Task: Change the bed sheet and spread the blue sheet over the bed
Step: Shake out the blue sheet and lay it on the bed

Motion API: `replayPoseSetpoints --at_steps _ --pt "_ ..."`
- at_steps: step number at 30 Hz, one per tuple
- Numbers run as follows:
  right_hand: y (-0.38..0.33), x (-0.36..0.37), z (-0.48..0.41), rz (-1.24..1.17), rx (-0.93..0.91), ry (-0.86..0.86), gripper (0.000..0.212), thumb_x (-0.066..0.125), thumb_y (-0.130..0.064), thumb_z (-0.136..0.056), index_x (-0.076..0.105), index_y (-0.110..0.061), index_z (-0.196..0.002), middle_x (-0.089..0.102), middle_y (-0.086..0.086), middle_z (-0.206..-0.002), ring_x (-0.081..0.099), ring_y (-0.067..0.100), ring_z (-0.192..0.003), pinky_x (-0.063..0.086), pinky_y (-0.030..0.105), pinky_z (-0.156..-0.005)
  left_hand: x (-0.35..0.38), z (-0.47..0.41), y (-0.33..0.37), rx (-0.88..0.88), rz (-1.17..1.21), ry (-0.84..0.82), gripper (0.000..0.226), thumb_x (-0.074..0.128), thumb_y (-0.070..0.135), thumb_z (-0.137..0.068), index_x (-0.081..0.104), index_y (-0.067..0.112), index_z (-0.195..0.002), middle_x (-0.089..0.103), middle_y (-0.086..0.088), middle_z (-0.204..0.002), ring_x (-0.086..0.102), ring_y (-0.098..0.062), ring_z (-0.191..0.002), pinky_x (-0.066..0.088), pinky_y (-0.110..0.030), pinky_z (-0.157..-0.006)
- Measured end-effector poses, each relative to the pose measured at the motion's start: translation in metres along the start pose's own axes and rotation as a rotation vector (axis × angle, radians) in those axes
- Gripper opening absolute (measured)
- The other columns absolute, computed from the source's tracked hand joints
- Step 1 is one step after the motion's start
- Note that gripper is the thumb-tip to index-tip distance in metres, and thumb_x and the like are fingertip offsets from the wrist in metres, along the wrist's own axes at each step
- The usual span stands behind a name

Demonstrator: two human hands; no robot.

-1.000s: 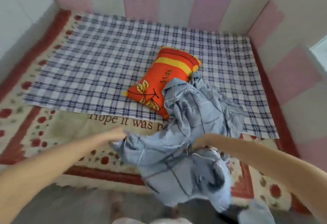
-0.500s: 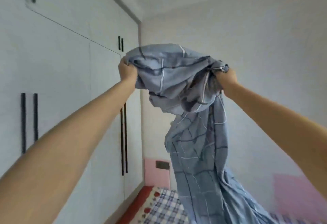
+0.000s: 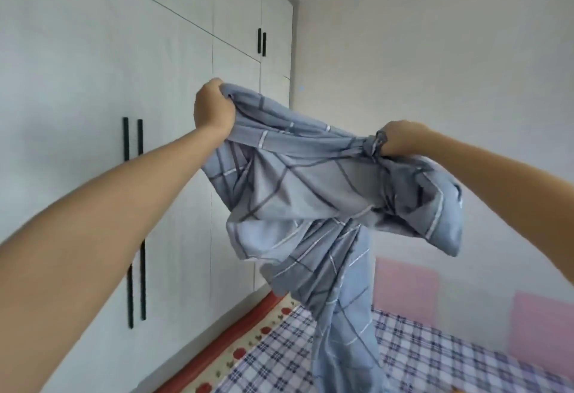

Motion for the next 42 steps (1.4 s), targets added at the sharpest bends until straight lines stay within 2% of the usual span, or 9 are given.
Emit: replayPoseSetpoints --at_steps 5,12,19,26,31,33,36,39,42 --pt "0.051 0.022 0.049 0.082 0.100 0.364 0.013 0.051 -0.012 -0.086 0.056 -0.011 -0.098 0.057 0.013 -0.095 0.059 0.036 -0.091 0.036 0.034 -0.067 0.010 0.055 0.031 0.054 0.000 -0.096 0.024 0.038 -0.004 -0.084 0.059 -0.001 -0.095 0.062 -0.017 -0.094 0.051 -0.025 -0.079 0.036 -0.029 -0.063" --pt "0.189 0.033 0.119 -0.201 0.435 0.176 0.015 0.055 -0.017 -0.085 0.061 -0.005 -0.080 0.064 0.020 -0.091 0.054 0.031 -0.074 0.042 0.034 -0.067 0.037 0.158 0.060 0.182 -0.134 -0.727 0.026 0.067 0.022 -0.078 0.060 -0.003 -0.077 0.051 -0.012 -0.072 0.047 -0.019 -0.067 0.028 -0.028 -0.059" --pt "0.246 0.057 0.203 0.426 0.299 0.262 0.026 0.054 -0.003 -0.083 0.064 -0.012 -0.105 0.062 0.013 -0.107 0.053 0.032 -0.105 0.035 0.039 -0.092 0.077 0.267 0.064 0.018 -0.121 -0.919 0.029 0.060 0.027 -0.090 0.059 0.002 -0.076 0.055 -0.009 -0.074 0.052 -0.022 -0.071 0.031 -0.028 -0.057" --pt "0.280 0.074 0.272 0.130 0.364 -0.493 0.028 0.053 0.003 -0.086 0.060 0.001 -0.114 0.062 0.021 -0.116 0.057 0.030 -0.087 0.045 0.032 -0.077 0.089 0.341 0.088 -0.122 0.093 -0.963 0.014 0.063 0.017 -0.089 0.062 0.003 -0.088 0.054 -0.008 -0.079 0.049 -0.017 -0.073 0.031 -0.019 -0.053" --pt "0.198 0.125 0.339 -0.290 0.177 -0.817 0.095 0.074 -0.027 -0.080 0.011 -0.017 -0.150 0.028 0.006 -0.152 0.031 0.024 -0.137 0.025 0.038 -0.115 0.096 0.416 0.120 -0.123 0.182 -1.056 0.005 0.055 0.010 -0.083 0.057 0.008 -0.079 0.050 -0.006 -0.081 0.046 -0.011 -0.082 0.030 -0.028 -0.059" --pt "0.159 0.159 0.367 -0.476 0.078 -0.748 0.096 0.078 -0.026 -0.077 0.012 -0.021 -0.147 0.034 -0.001 -0.144 0.034 0.014 -0.129 0.030 0.028 -0.109 0.092 0.438 0.140 -0.008 0.237 -1.139 0.008 0.051 0.014 -0.073 0.050 0.008 -0.068 0.047 -0.011 -0.074 0.045 -0.009 -0.078 0.027 -0.028 -0.056" --pt "0.125 0.191 0.394 -0.532 0.036 -0.542 0.018 0.067 -0.005 -0.085 0.055 -0.016 -0.094 0.055 -0.004 -0.089 0.046 0.009 -0.093 0.035 0.008 -0.068 0.079 0.455 0.148 0.270 0.159 -1.183 0.013 0.064 0.010 -0.071 0.058 0.001 -0.078 0.063 -0.018 -0.079 0.059 -0.020 -0.072 0.035 -0.022 -0.057" --pt "0.143 0.192 0.408 -0.707 0.274 -0.272 0.016 0.052 0.001 -0.090 0.055 -0.004 -0.074 0.052 0.011 -0.066 0.040 -0.004 -0.053 0.033 0.016 -0.054 0.061 0.478 0.121 0.579 -0.152 -1.125 0.055 0.081 0.040 -0.062 0.056 0.012 -0.101 0.065 -0.011 -0.092 0.061 -0.030 -0.082 0.043 -0.034 -0.063" --pt "0.158 0.171 0.413 -0.852 0.345 -0.141 0.017 0.052 0.000 -0.088 0.060 -0.012 -0.079 0.057 0.002 -0.071 0.049 -0.003 -0.061 0.042 0.016 -0.062 0.056 0.508 0.085 0.645 -0.392 -1.106 0.076 0.081 0.044 -0.064 0.045 0.011 -0.122 0.060 -0.016 -0.104 0.062 -0.034 -0.085 0.038 -0.035 -0.058"
Point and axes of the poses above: each hand's wrist, its own z-axis away from the middle knuckle, its own x-axis out of the palm, y = z × x, the point moved 2 cm from there along -z, towards the middle knuckle
